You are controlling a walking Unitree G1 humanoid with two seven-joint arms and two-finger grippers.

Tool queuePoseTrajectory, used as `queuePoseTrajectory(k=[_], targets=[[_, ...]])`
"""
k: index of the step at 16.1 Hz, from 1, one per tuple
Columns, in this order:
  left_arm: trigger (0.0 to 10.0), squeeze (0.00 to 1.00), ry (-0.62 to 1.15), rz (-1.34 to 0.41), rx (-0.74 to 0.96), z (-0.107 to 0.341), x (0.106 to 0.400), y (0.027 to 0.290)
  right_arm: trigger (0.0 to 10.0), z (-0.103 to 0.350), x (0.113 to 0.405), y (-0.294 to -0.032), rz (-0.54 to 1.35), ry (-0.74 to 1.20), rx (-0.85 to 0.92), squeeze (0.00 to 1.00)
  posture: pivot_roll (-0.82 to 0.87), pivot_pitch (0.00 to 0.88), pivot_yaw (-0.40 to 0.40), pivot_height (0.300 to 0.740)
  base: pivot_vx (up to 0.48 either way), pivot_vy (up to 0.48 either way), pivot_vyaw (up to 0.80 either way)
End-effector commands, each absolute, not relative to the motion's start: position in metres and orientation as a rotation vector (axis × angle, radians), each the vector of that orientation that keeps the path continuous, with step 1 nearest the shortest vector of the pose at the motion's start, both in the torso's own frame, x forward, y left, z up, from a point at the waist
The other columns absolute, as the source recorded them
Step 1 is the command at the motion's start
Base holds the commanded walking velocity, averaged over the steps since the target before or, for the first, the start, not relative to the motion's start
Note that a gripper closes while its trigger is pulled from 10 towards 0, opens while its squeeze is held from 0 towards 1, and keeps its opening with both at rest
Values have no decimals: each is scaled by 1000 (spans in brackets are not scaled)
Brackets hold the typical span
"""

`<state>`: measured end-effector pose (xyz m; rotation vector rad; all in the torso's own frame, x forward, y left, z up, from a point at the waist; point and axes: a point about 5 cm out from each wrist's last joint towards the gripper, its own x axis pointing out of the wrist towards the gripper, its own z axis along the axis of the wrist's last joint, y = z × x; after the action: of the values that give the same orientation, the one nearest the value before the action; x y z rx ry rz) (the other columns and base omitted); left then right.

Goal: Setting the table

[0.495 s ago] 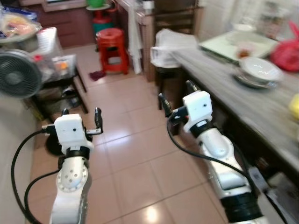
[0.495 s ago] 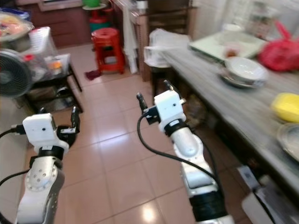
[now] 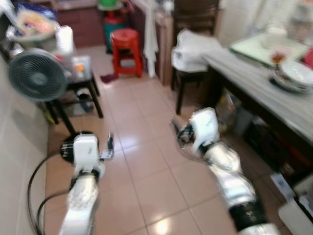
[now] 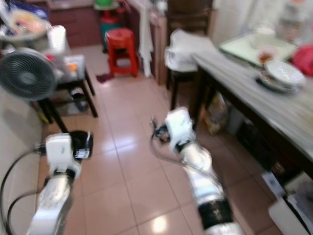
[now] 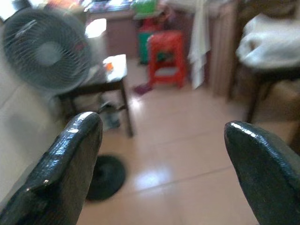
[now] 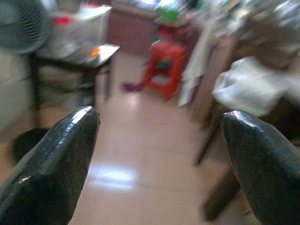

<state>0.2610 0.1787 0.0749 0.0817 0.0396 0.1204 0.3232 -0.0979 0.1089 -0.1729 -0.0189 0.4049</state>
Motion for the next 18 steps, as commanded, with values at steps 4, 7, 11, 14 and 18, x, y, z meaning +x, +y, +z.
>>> queuePoseTrajectory(k=[4,7,11,14,18], targets=[[10000,0,236,19,124,20,258,173,10000,37,314,-124,305,310,-127,0,-8,33,20,740,0,0,0],[10000,0,330,-13,118,-4,255,171,10000,4,295,-138,259,448,-153,0,-25,18,35,740,0,0,0],[10000,0,527,-54,187,-39,236,170,10000,-29,268,-148,227,629,-237,0,-35,13,45,740,0,0,0],[10000,0,735,-87,166,-66,207,171,10000,-53,241,-160,189,822,-180,0,-42,2,49,740,0,0,0],[10000,0,943,-38,172,-90,162,193,10000,-67,218,-177,178,913,-161,0,-67,0,66,740,0,0,0]])
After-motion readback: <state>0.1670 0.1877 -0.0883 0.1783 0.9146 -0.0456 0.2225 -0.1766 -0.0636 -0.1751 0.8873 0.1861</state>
